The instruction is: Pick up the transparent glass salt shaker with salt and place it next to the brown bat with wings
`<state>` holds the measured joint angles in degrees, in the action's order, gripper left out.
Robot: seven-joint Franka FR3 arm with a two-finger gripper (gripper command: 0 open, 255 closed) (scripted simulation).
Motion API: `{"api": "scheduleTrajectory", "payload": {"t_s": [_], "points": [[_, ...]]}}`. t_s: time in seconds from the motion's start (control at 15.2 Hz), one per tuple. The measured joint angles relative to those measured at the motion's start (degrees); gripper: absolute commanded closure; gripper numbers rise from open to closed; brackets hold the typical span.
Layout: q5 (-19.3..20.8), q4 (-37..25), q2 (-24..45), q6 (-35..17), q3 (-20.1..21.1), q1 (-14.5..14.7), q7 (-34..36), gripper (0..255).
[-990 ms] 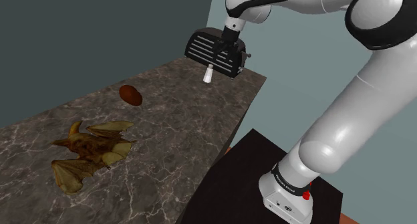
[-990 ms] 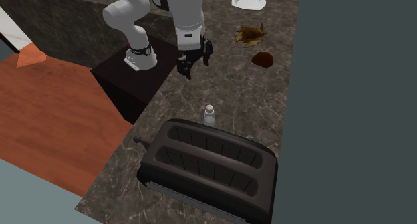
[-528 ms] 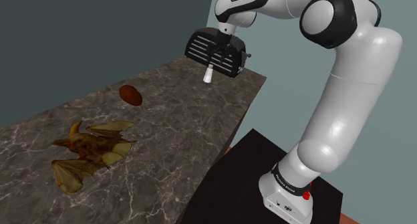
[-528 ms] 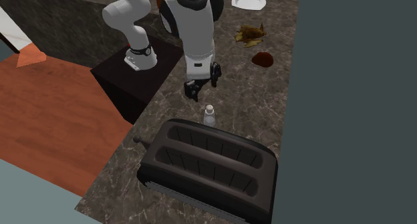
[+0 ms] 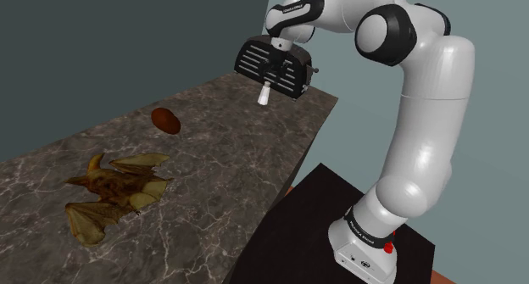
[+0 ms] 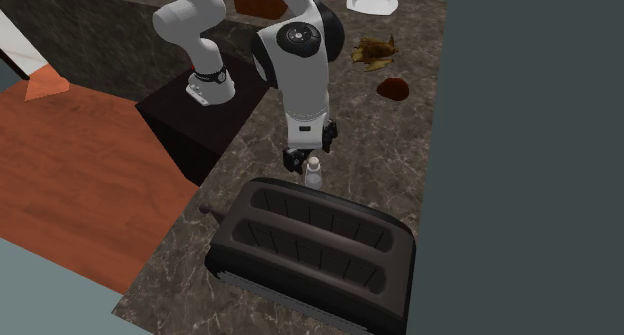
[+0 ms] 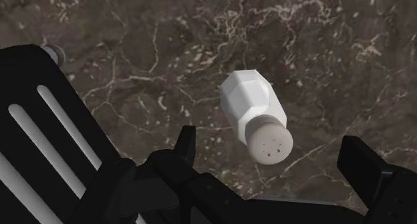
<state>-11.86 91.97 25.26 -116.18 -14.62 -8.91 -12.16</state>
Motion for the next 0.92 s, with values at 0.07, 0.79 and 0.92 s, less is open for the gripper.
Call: {"api": "scheduleTrajectory", "payload": {"t_s": [0.07,0.79,0.92], "points": [[-0.1,0.5,0.1,-0.6,0.0,0.0,-0.1,0],[-0.4,1.5,0.8,-2.3,0.2,0.1,-0.3,255],[-0.4,1.5,0.8,-2.3,0.2,0.1,-0.3,255]]}}
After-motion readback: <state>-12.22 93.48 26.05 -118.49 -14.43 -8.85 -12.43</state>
